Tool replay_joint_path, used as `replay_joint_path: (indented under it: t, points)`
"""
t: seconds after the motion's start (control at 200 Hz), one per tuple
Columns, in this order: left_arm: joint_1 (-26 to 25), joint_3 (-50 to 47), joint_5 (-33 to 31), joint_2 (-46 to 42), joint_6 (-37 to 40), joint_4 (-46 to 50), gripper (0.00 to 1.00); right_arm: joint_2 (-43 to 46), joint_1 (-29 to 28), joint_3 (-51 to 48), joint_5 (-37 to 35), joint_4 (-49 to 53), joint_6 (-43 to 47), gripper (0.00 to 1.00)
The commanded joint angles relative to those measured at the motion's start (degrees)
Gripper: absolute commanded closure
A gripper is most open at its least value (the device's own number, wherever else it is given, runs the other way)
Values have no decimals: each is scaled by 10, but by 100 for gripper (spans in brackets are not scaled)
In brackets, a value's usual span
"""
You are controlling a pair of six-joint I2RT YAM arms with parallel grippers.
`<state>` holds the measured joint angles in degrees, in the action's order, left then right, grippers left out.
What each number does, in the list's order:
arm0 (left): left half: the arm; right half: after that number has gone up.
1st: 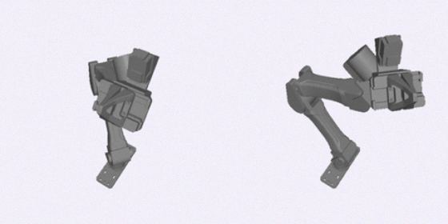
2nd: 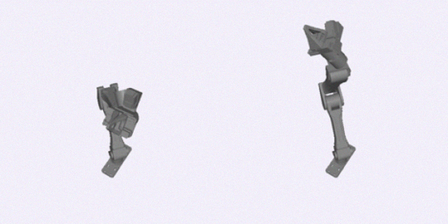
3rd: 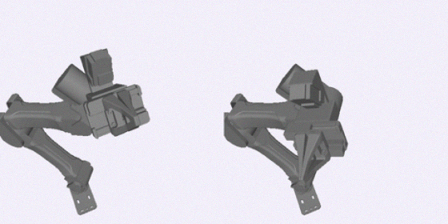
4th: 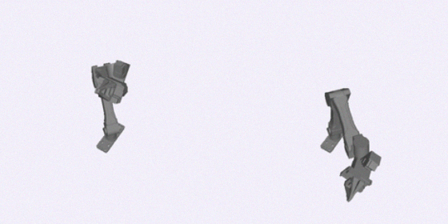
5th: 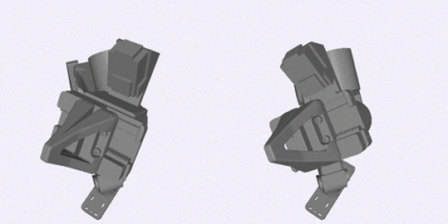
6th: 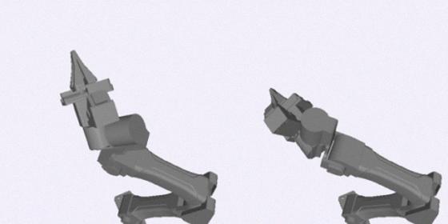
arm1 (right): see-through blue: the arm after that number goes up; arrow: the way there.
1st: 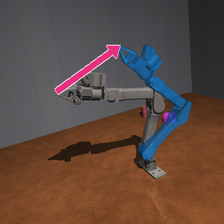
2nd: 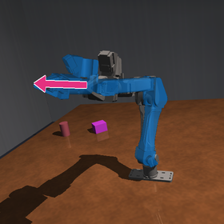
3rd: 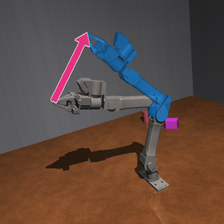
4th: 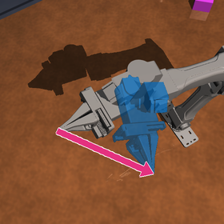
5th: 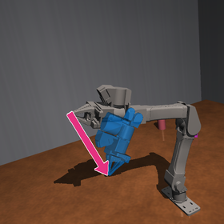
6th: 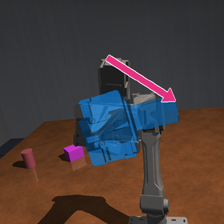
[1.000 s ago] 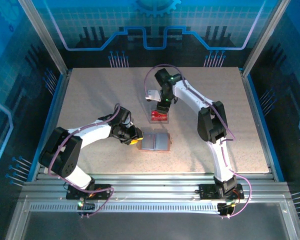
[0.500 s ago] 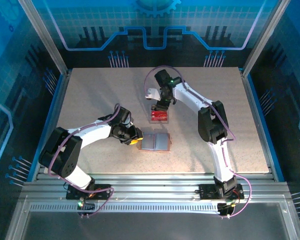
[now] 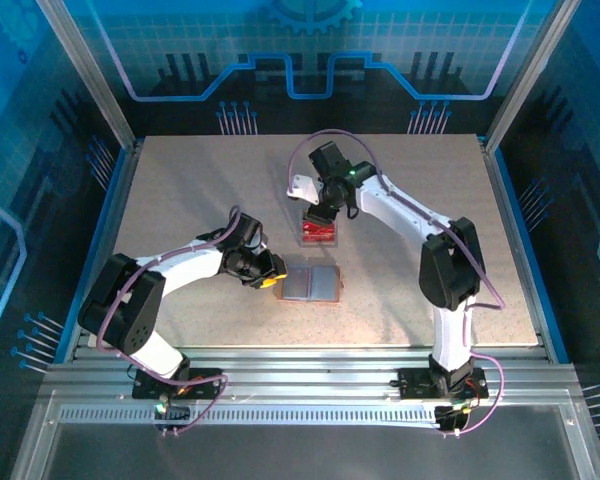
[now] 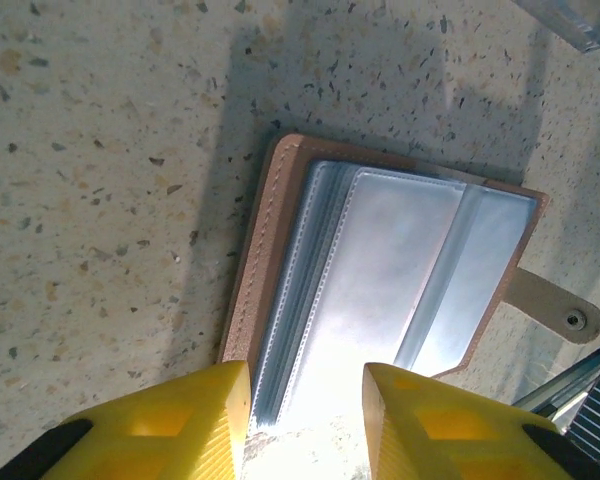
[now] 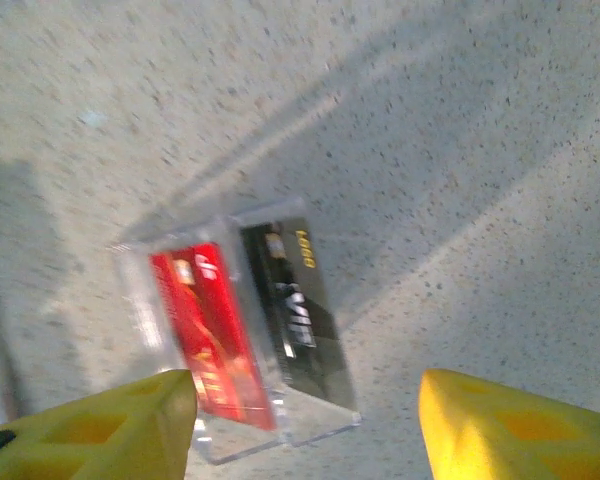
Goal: Take the credit cards out of the card holder
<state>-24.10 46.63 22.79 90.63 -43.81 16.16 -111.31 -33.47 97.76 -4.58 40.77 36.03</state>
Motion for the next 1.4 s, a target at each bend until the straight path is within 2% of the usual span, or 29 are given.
replay_joint_path:
  t: [0.0, 0.22, 0.48, 0.61, 0.745, 0.86, 0.985, 1.216, 1.396]
  points:
    - [5, -8, 18, 15, -8, -12, 65, 46, -16, -45, 50, -13, -112, 41]
    - [6, -8, 13, 26, 1, -15, 64, 134, -28, -152, 81, -71, -311, 45]
    - [5, -17, 23, 26, -4, -27, 64, 231, -35, -315, 137, -207, -621, 49]
    - [5, -18, 17, 18, -4, -25, 64, 241, -35, -378, 203, -273, -759, 50]
    - [5, -19, 16, 18, -9, -30, 64, 227, -48, -401, 245, -313, -860, 55]
    - [5, -17, 17, 21, -12, -36, 65, 210, -57, -406, 251, -303, -919, 59]
    - [5, -16, 17, 24, -15, -40, 65, 195, -64, -431, 262, -344, -955, 59]
    - [5, -16, 15, 23, -19, -44, 68, 155, -70, -442, 279, -378, -970, 66]
    - [5, -17, 16, 21, -19, -44, 75, 130, -73, -440, 282, -382, -969, 70]
